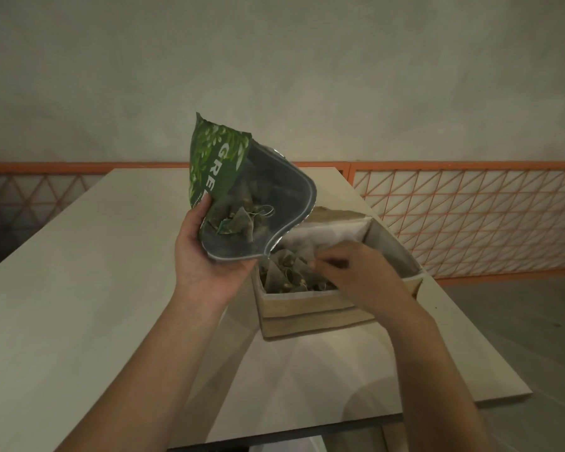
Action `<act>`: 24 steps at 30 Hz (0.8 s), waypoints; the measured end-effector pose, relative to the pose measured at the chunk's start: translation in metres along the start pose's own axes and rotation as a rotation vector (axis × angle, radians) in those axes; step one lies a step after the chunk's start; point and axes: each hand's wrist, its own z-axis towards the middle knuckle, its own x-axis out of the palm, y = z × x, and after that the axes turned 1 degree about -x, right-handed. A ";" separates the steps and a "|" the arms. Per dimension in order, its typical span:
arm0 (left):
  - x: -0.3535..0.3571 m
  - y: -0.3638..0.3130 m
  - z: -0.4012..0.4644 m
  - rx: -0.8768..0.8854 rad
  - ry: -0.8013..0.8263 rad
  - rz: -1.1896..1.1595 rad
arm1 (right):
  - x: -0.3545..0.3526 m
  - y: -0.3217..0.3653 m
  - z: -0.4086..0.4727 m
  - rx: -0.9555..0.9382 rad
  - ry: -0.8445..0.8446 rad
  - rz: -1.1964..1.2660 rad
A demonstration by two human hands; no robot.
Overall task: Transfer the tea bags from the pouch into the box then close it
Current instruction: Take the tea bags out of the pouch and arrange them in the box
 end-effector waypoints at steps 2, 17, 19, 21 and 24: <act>0.001 -0.002 0.000 0.006 -0.004 0.001 | 0.000 0.001 0.001 0.042 0.004 -0.074; 0.006 0.003 -0.007 0.029 -0.131 0.073 | 0.031 0.105 0.021 -0.230 -0.482 -0.402; 0.005 0.001 -0.006 0.025 -0.136 0.062 | 0.036 0.105 0.024 -0.216 -0.493 -0.422; 0.006 -0.001 -0.006 0.024 -0.131 0.061 | 0.039 0.104 0.025 -0.226 -0.541 -0.388; 0.008 -0.004 -0.006 0.042 -0.116 0.064 | 0.035 0.100 0.022 -0.269 -0.555 -0.170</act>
